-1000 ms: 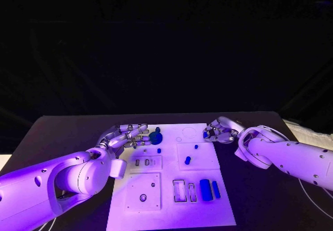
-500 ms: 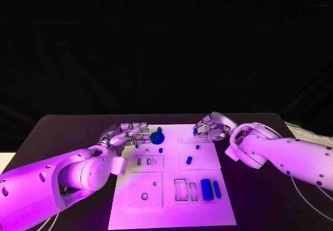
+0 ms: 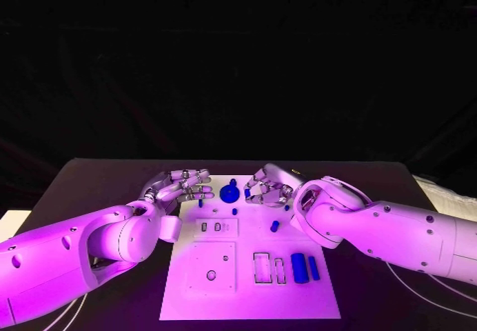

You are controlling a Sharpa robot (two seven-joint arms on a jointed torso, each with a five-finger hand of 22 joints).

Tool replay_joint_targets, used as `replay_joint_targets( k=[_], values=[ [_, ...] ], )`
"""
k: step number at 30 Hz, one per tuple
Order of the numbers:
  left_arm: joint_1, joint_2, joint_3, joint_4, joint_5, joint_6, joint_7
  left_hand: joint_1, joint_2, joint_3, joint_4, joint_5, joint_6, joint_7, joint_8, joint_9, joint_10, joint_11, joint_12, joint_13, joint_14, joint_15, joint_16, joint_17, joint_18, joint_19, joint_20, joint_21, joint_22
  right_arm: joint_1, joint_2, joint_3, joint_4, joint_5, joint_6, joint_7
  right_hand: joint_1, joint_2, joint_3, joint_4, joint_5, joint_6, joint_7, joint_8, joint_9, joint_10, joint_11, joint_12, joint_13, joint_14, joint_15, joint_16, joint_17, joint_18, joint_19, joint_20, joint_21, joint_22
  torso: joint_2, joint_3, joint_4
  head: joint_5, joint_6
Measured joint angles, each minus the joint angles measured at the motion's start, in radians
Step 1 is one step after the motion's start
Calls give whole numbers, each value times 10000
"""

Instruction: Assemble the parts on the task board

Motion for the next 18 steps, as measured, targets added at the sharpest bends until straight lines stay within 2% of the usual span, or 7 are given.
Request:
replay_joint_targets(
  k=[8, 18],
  values=[
    [1, -51, 0, -162, 0, 2, 35, 0, 0, 0, 0, 0, 0, 0, 0, 0, 0, 0, 0, 0, 0, 0, 0, -1, 0, 0, 0, 0, -1, -271, 661, -142, -201, -821, 89, -422, -106, -54, 2, 3, -4, -17, -17, 0, 1, 0, 1, 0, 0, 0, 0, 0, -1, 0, 0, 1, 0, -1, -2, -1, 11, 158, -119],
    [2, -42, 1, -170, 5, 2, 63, 0, 0, 0, 0, 0, 0, 0, 0, 0, 0, 0, 0, 0, 0, 0, 0, -2, 1, 0, 0, 0, -1, -496, 1149, -187, -318, -1319, 409, -666, -159, -107, 3, 4, -5, -38, -38, 0, 3, 1, 3, 0, -5, 0, 1, -42, -2, 0, 0, 2, 0, 7, 3, 12, -6, 292, -214]
  ],
)
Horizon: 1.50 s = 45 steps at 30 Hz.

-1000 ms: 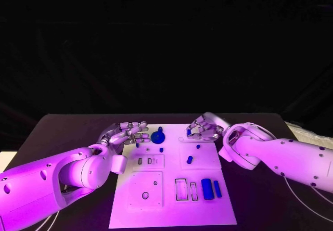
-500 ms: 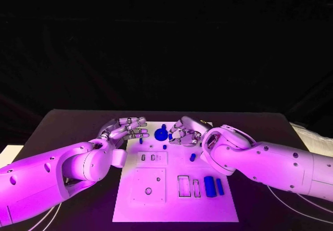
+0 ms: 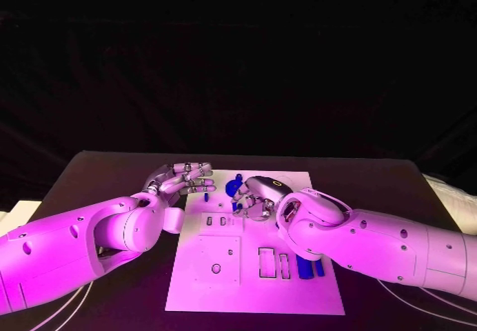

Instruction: Assemble the parts on the task board

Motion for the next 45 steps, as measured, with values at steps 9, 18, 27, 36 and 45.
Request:
replay_joint_targets(
  k=[9, 18, 27, 36, 45],
  values=[
    [0, 8, 0, 32, 2, 5, 4, 0, 0, 0, 0, 0, 0, 0, 0, 0, 0, 0, 0, 0, 0, 0, 0, 0, 0, 0, 0, 0, -1, -111, 176, -20, -85, -195, 319, -107, -65, -66, 52, 53, -30, 5, 4, 0, 4, 1, 2, -52, -26, 0, 0, -17, -1, 0, 0, 0, 0, -1, -1, 7, -12, 64, -76],
    [0, 9, 1, 79, 4, 16, 5, 0, 0, 0, 0, 0, 0, 0, 0, 0, 0, 0, 0, 0, 0, 0, 0, -1, -1, 0, 0, 0, -1, -187, 323, -17, -125, -347, 553, -185, -145, -67, 52, 53, -38, 6, 4, -4, 13, 2, 3, -106, -63, 0, 0, -17, -1, 0, 0, 1, 0, -2, -3, 8, -16, 101, -135],
    [-1, 9, 1, 93, 5, 27, 5, 0, 0, 0, 0, 0, 0, 0, 0, 0, 0, 0, 0, 0, 0, 0, 0, -2, 0, 0, 0, 0, -2, -213, 374, -13, -116, -486, 599, -211, -198, -119, 52, 53, 13, 7, 4, -42, 66, 2, 3, -154, -108, 0, 0, -58, 7, -1, -37, -36, -1, -3, -4, 8, -19, 108, -182],
    [-1, 5, 1, 98, 6, 34, 4, 0, 0, 0, 0, 0, 0, 0, 0, 0, 0, 0, 0, 0, 0, 0, 0, -3, 0, 0, 0, 0, 7, -219, 361, -9, -69, -620, 700, -228, -250, -171, 52, 53, 14, 10, 0, -67, 51, -37, 39, -196, -151, 0, 0, -76, 5, -1, -37, -35, -42, -5, -4, 12, -23, 108, -210],
    [-1, 2, 1, 100, 7, 39, -5, 0, 0, 0, 0, 0, 0, 0, 0, 0, 0, 0, 0, 0, 0, 0, 0, 7, -1, 0, 0, 0, 6, -225, 354, -3, -43, -754, 808, -247, -403, -324, 51, 53, 34, 0, 8, -69, 22, -127, 54, -370, -272, 0, 0, -147, 4, -1, -133, -13, -88, -6, -4, 18, -28, 92, -217]
  ],
)
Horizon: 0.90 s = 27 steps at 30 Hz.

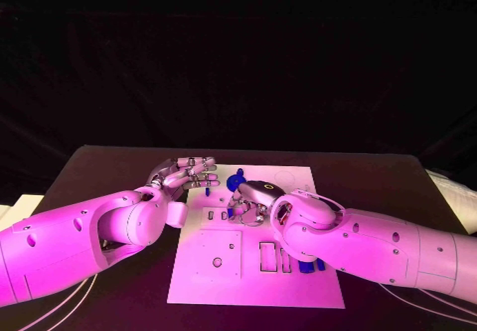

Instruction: Assemble the parts on the task board

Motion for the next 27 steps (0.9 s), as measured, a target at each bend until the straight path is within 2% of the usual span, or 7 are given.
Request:
replay_joint_targets(
  k=[4, 15, 18, 25, 27],
  values=[
    [0, -4, 0, 1, 0, 1, -5, 0, 0, 0, 0, 0, 0, 0, 0, 0, 0, 0, 0, 0, 0, 0, 0, 14, 1, 0, 0, 0, 0, -5, 0, 0, 3, -42, 53, -15, -87, -86, 0, 0, 113, -105, 103, -35, -23, -98, 48, -123, -89, 0, 0, -4, 0, 0, -16, 15, -41, 0, 0, 0, -5, -18, 0],
    [0, -1, 0, 0, 1, 13, -18, 0, 0, 0, 0, 0, 38, -38, 0, 0, 0, 0, 0, 0, 0, 0, 0, 13, 0, 0, 0, 0, -1, -7, 46, 1, -81, -87, 115, -30, -330, -391, -110, 113, 404, -404, 226, -219, -115, -439, 139, -640, -528, 26, 26, -102, -2, 0, -159, 87, -111, -133, 5, -1, 0, -38, -18],
    [0, -1, 0, -3, 1, 17, -22, 0, 0, 0, 0, 0, 38, -38, 0, 0, 0, 0, 0, 0, 0, 0, 0, 13, 1, 0, 0, 0, -1, -8, 75, 0, -99, -90, 112, -29, -451, -512, -212, 126, 451, -473, 223, -259, -118, -488, 155, -752, -637, 37, 37, -143, -2, 0, -194, 123, -146, -175, 5, -1, 6, -35, -19],
    [0, -1, 0, -5, 1, 31, -36, 0, 0, 30, -30, 0, 38, -38, 0, 0, 0, 0, 0, 0, 0, 0, 0, 12, 0, 0, 0, 0, -2, -22, 107, -7, -116, -96, 86, -21, -581, -642, -393, 228, 460, -594, 238, -326, -139, -575, 183, -923, -805, -1, 75, -197, -3, 0, -230, 158, -187, -257, 5, -2, 6, -26, -36],
    [0, -1, 0, -5, 1, 34, -39, 0, 0, 30, -30, 0, 37, -38, 0, 0, 0, 0, 0, 0, 0, 0, 0, 22, 0, 0, 0, 0, -2, -24, 107, -9, -118, -97, 79, -19, -719, -780, -534, 311, 460, -614, 256, -326, -140, -633, 192, -1026, -891, -1, 74, -197, -3, 0, -230, 158, -225, -284, 5, -4, 6, -22, -43]
  ],
)
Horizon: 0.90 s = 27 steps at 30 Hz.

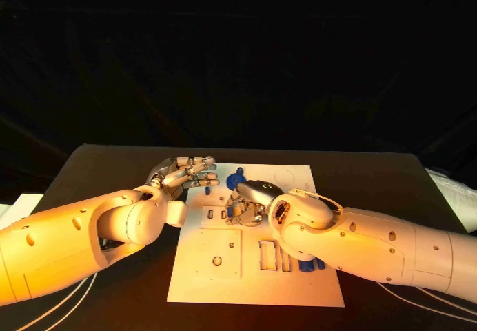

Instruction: Assemble the parts on the task board

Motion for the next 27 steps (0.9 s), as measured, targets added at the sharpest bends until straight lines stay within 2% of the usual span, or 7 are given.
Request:
replay_joint_targets(
  k=[9, 13, 17, 18, 25, 26, 27],
  values=[
    [0, -1, 0, -7, 0, 46, -29, 0, 0, 0, 0, 0, 0, 0, 0, 0, 2, -2, 0, 0, 0, 0, 0, 12, 1, 0, 0, 0, 9, -88, -109, -43, 123, -22, -335, 0, -148, -148, -600, 300, 0, -333, 27, -95, -2, -342, 54, -439, -427, 36, 37, -104, -1, 1, -107, 36, -95, -156, 0, 2, 0, 1, -6],
    [-1, 2, -1, -37, 0, 64, -49, 0, 0, 11, -11, 0, 54, -54, 0, 0, 53, -52, 0, 0, 45, -45, 0, 58, 0, 22, -22, 0, 28, -176, -303, -63, 304, -28, -948, 82, -270, -269, -1119, 503, 101, -746, 134, -95, -58, -827, 146, -1015, -1007, 22, 159, -293, -1, 0, -268, 90, -230, -396, -2, 8, 0, 12, 1],
    [-1, 4, -1, -101, -42, 73, -98, -76, 75, 82, -82, 0, 214, -205, 0, 10, 274, -200, 0, 0, 739, -243, 295, 340, -1, 493, -189, 311, 207, -190, -529, -21, 555, 22, -1658, 426, -161, -375, -2015, 926, 123, -920, 208, -95, -58, -927, 214, -1013, -1138, 20, 162, -293, -2, 0, -303, 125, -269, -435, -9, 16, -6, 32, 17],
    [-1, 4, -1, -121, -68, 75, -116, -80, 80, 96, -96, -4, 311, -231, 0, 11, 339, -265, 0, 0, 995, -318, 463, 474, 0, 674, -263, 467, 294, -191, -608, -1, 632, 50, -1805, 554, -68, -286, -2169, 1006, 87, -921, 209, -95, -58, -927, 214, -953, -1126, 20, 162, -293, -2, 0, -303, 125, -269, -431, -11, 17, -8, 34, 19],
    [4, -11, -1, -236, -633, 81, -478, -471, -39, 218, 25, -49, 843, -482, 60, 35, 1544, -671, 239, 133, 2635, -868, 2436, 2093, 1, 1923, -808, 2066, 1281, 82, -1567, 163, 1290, 892, -2297, 2083, 684, 175, -2417, 1066, 137, -926, 215, -37, -58, -833, 198, -550, -857, 20, 162, -293, -3, 1, -263, 164, -269, -314, -41, 30, -18, 54, 64],
    [8, -20, -1, -244, -807, 82, -623, -583, -50, 245, 67, -49, 891, -530, 60, 39, 1869, -751, 393, 219, 2848, -949, 3246, 2809, 0, 2122, -884, 2403, 1532, 199, -1785, 178, 1393, 1197, -2292, 2392, 821, 215, -2413, 1006, 137, -926, 215, -37, -52, -833, 198, -550, -872, 20, 162, -293, -3, 1, -263, 164, -269, -323, -55, 35, -23, 62, 65],
    [11, -28, -1, -254, -954, 85, -758, -667, -108, 215, 139, -49, 982, -621, 100, 60, 2244, -876, 612, 350, 2947, -1049, 4825, 4387, 0, 2468, -976, 3307, 2457, 294, -1959, 193, 1456, 1459, -2276, 2622, 883, 279, -2398, 967, 176, -926, 215, -36, -48, -833, 198, -550, -894, 20, 162, -293, -3, 1, -263, 164, -269, -334, -68, 41, -28, 68, 64]
  ],
)
